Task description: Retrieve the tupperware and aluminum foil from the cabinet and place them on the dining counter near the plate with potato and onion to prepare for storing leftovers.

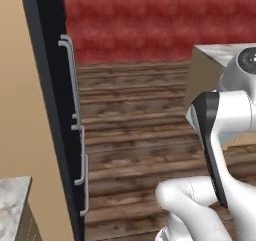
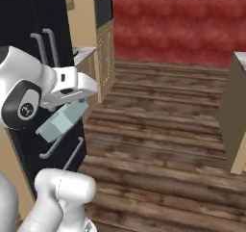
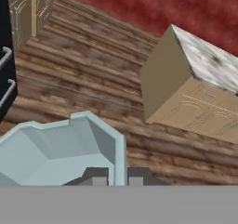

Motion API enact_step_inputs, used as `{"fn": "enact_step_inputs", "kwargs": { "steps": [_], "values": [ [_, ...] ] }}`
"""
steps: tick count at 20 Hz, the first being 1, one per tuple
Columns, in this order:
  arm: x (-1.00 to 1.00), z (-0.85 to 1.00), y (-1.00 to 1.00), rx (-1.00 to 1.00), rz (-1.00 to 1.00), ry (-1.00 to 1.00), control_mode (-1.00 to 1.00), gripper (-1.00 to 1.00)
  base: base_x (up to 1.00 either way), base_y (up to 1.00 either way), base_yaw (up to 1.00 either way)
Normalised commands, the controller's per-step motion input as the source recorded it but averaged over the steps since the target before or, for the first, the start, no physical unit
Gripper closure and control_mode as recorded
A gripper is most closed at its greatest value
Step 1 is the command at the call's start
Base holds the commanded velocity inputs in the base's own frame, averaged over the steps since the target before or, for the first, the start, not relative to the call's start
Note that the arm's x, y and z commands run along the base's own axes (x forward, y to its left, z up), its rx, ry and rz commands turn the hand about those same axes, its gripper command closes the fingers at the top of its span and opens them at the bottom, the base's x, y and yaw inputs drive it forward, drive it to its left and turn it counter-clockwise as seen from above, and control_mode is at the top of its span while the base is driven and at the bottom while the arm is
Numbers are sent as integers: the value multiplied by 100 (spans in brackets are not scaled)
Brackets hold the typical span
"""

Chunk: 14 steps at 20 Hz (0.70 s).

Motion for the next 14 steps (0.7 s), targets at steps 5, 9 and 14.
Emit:
{"fn": "enact_step_inputs", "kwargs": {
  "steps": [5,9,14],
  "values": [
    [0,0,0,0,0,0,100,100,100,0,-38],
    [0,0,0,0,0,0,100,100,100,0,-30],
    [0,0,0,0,0,0,100,100,100,0,-27]
  ]
}}
